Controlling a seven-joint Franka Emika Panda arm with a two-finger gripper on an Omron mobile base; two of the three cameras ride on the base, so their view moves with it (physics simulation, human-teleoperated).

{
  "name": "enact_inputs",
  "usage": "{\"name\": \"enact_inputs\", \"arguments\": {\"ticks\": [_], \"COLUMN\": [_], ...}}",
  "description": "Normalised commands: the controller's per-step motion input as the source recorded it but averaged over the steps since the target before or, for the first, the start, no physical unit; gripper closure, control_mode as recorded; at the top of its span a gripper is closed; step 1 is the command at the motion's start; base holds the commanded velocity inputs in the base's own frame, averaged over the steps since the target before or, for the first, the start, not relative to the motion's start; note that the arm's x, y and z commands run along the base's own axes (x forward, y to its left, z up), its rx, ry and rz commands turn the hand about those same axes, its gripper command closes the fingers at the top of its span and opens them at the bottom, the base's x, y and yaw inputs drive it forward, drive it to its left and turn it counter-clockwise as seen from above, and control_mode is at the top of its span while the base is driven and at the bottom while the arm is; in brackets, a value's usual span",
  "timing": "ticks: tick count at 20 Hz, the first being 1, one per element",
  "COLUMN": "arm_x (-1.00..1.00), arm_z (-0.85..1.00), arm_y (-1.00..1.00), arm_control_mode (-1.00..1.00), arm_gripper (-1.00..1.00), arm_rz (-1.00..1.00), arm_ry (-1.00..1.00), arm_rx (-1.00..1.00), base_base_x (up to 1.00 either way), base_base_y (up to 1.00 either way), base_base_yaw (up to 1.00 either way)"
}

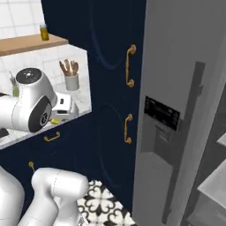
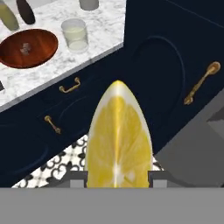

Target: Grab a lemon wedge from the fridge and one ice cube from the ice bowl, and put them in the glass of lemonade.

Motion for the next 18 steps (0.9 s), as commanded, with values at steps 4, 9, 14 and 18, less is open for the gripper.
{"name": "enact_inputs", "arguments": {"ticks": [4,9,14,18], "arm_x": [0.0,0.0,0.0,0.0], "arm_z": [0.0,0.0,0.0,0.0], "arm_y": [0.0,0.0,0.0,0.0], "arm_control_mode": [1.0,1.0,1.0,1.0], "arm_gripper": [1.0,1.0,1.0,1.0], "arm_rz": [0.0,0.0,0.0,0.0], "arm_ry": [0.0,0.0,0.0,0.0], "arm_rx": [0.0,0.0,0.0,0.0], "base_base_x": [0.27,0.91,0.6,0.01], "base_base_y": [-0.22,-0.4,-0.09,0.0], "base_base_yaw": [0.84,0.38,0.11,0.33]}}
